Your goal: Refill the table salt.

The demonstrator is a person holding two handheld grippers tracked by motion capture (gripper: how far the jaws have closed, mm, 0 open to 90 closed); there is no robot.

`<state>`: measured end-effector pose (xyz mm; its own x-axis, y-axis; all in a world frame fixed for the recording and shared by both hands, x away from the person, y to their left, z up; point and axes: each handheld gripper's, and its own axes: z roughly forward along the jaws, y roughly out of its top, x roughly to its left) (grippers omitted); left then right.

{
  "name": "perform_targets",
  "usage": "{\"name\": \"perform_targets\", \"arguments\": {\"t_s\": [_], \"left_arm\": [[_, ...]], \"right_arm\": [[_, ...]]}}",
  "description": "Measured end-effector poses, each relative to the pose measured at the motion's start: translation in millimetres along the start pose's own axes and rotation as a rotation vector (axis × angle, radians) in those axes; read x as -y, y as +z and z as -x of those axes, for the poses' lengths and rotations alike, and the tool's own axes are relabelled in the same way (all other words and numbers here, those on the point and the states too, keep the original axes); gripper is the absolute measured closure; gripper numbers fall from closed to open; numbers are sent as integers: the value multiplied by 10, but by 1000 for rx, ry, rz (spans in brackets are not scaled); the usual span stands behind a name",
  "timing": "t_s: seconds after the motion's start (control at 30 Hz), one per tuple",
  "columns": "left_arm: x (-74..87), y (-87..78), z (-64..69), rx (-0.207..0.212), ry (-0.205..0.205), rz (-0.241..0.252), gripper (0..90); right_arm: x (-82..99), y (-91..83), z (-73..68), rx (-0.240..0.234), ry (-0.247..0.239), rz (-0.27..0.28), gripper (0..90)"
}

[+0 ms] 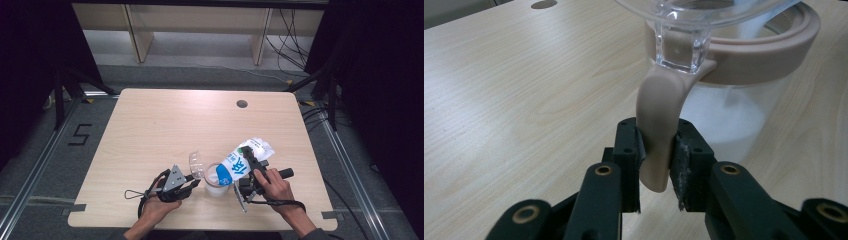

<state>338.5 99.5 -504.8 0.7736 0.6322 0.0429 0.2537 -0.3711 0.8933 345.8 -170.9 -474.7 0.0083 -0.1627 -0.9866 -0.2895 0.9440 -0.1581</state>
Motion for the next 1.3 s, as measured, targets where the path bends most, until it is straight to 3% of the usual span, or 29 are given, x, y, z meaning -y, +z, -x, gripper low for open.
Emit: {"name": "perform_targets", "arguments": {"t_s": [0.1,0.2,0.43,0.47,0.5,0.53,0.6,0.63,0.67,0.73,0.77,0.8,0.83,0.87,0.97,1.0,1.03,1.13,1.17,1.27,1.3], "left_arm": [[0,0,-1,2,0,0,744],[0,0,0,0,0,0,744],[-2,-2,0,-1,1,-4,744],[-2,-2,1,-2,0,-4,744],[-2,-2,1,-3,0,-4,744],[-1,-1,1,-1,-1,-1,744],[-2,-1,2,-3,-1,-3,744],[-2,-2,1,-3,-1,-4,744],[-2,-1,2,-3,-1,-3,744],[-2,-1,0,0,0,-4,744],[-2,-1,0,-1,1,-4,744],[-2,-1,1,-2,0,-4,743],[-2,-1,0,-1,1,-4,744],[-2,-1,2,-2,-1,-3,744],[-2,-1,2,-3,0,-3,744],[-1,0,3,-3,-1,-2,743],[-1,0,2,-3,0,-2,744],[-1,0,2,-3,0,-1,744],[-1,0,3,-5,-1,-2,744],[-1,0,3,-5,-1,-2,744],[-1,0,2,-3,1,-1,744]], "right_arm": [[4,-17,-28,-31,34,-35,682],[-1,-3,9,-9,-6,-4,683],[-2,-1,4,-10,-3,-4,685],[-3,-14,-20,-38,26,-33,685],[-9,-33,-9,-75,21,-68,685],[-8,-32,-7,-77,16,-67,685],[-12,-25,20,-59,-10,-46,686],[-7,-32,-16,-35,30,-49,686],[-3,-23,-17,-29,25,-37,686],[-10,-35,-6,-45,15,-56,687],[-2,-18,-15,-27,19,-31,687],[-2,-3,4,-15,-6,-8,687],[-7,-7,11,-18,-8,-14,688],[-14,-21,28,-51,-15,-36,688],[-9,-32,-12,-40,19,-52,688],[-11,-34,-1,-61,11,-59,688],[-8,-31,-11,-39,16,-49,689],[-8,-30,-7,-46,17,-50,689],[1,-4,-12,-10,11,-9,690],[-3,-1,3,-12,-5,-5,691],[0,-7,-20,-25,23,-19,691]]}}
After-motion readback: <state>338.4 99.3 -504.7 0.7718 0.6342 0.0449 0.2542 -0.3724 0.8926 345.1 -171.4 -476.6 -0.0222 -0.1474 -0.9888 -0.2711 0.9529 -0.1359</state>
